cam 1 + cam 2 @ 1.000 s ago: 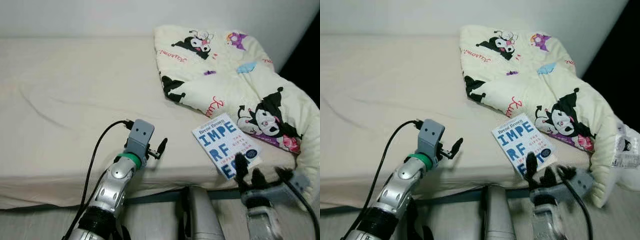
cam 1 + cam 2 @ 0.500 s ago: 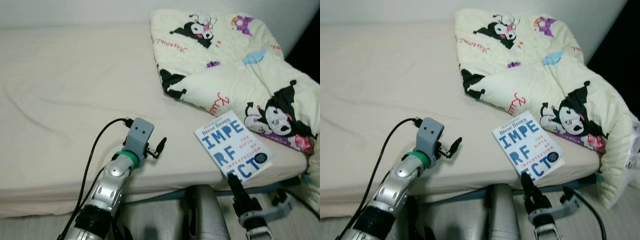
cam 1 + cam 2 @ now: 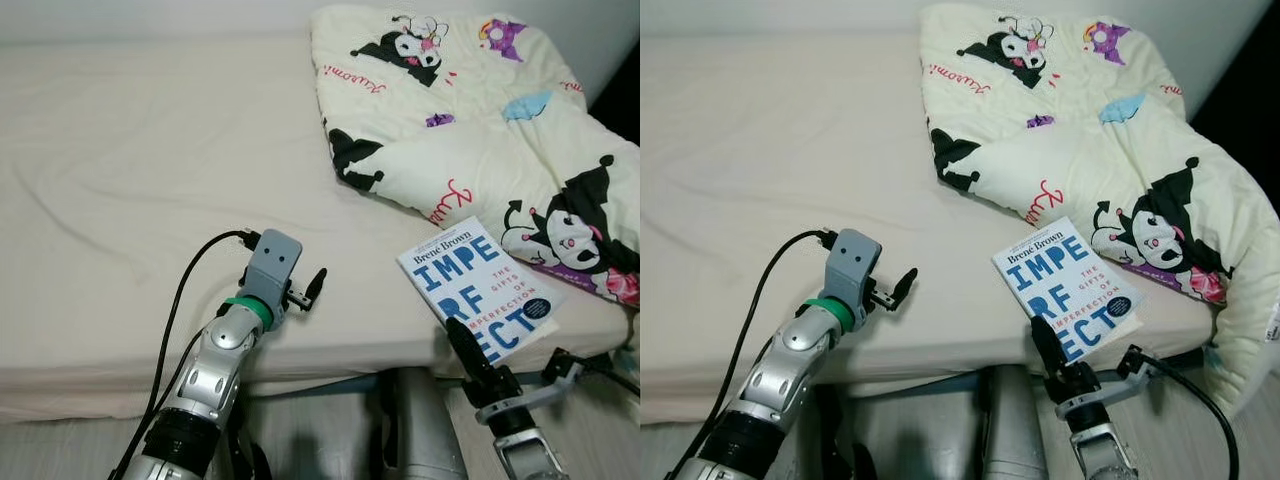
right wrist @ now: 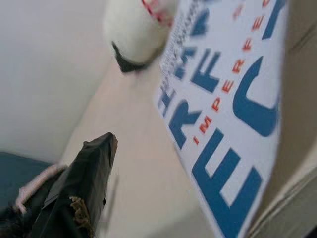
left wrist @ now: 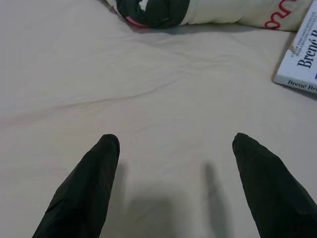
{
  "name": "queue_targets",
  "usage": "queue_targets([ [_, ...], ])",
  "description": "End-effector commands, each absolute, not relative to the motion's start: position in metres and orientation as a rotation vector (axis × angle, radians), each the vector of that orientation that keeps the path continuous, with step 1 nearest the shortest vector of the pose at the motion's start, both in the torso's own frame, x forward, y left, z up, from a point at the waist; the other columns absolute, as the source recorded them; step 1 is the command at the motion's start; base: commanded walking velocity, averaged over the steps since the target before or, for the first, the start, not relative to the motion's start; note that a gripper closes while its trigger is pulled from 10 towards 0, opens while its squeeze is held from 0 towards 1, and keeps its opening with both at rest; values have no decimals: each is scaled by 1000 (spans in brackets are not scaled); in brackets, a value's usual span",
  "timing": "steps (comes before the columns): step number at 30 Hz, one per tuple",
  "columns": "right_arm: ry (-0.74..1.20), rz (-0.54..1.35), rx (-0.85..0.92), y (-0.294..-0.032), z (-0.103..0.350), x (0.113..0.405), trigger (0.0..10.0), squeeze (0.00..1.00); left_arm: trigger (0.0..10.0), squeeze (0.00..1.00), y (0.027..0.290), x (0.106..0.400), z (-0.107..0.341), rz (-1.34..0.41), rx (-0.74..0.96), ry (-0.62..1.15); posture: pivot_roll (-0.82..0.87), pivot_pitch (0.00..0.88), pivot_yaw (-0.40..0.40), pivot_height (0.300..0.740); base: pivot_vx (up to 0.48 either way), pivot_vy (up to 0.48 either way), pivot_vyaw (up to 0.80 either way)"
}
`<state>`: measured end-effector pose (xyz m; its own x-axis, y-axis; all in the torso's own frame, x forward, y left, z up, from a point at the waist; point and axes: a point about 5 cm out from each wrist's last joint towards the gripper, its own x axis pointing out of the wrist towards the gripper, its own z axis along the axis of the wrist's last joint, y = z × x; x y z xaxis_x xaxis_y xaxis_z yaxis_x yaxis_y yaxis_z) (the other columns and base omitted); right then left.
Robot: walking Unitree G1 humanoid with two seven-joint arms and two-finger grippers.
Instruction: Clean up the room
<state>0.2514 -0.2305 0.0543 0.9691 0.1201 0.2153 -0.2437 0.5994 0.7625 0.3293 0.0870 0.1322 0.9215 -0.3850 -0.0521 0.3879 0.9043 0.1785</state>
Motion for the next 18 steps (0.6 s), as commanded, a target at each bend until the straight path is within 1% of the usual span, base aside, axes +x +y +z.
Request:
queue_targets([
  [1, -179, 160, 918, -237, 52, 244, 10000, 0, 10000, 0, 87, 326, 125, -407, 197, 45, -44, 246, 94, 565, 0, 0, 0],
  [3, -206, 75, 954, -245, 44, 235, 10000, 0, 10000, 0, 85, 326, 125, -416, 199, 47, -44, 246, 94, 565, 0, 0, 0],
  [4, -228, 37, 969, -249, 41, 229, 10000, 0, 10000, 0, 84, 326, 126, -421, 200, 47, -51, 244, 109, 565, 0, 0, 0],
  [8, -274, -18, 975, -258, 41, 221, 10000, 0, 10000, 0, 83, 327, 127, -434, 206, 47, -51, 244, 109, 565, 0, 0, 0],
  [9, -289, -30, 976, -262, 43, 222, 10000, 0, 10000, 0, 83, 328, 127, -436, 207, 48, -57, 243, 123, 565, 0, 0, 0],
  [14, -305, -53, 979, -274, 48, 230, 10000, 0, 10000, 0, 82, 330, 128, -438, 208, 49, -62, 238, 124, 565, 0, 0, 0],
  [15, -299, -52, 979, -275, 49, 234, 8039, 0, 10000, 0, 82, 331, 129, -435, 206, 47, -62, 238, 124, 565, 0, 0, 0],
  [16, -288, -51, 981, -276, 49, 239, 7412, 0, 10000, 0, 82, 332, 130, -430, 202, 46, -57, 236, 119, 565, 0, 0, 0],
  [17, -288, -51, 981, -276, 49, 239, 7412, 0, 10000, 0, 82, 332, 130, -430, 202, 46, -57, 236, 119, 565, 0, 0, 0],
  [18, -273, -53, 981, -277, 49, 245, 4431, 0, 10000, 0, 82, 332, 130, -424, 198, 44, -50, 236, 114, 565, 0, 0, 0],
])
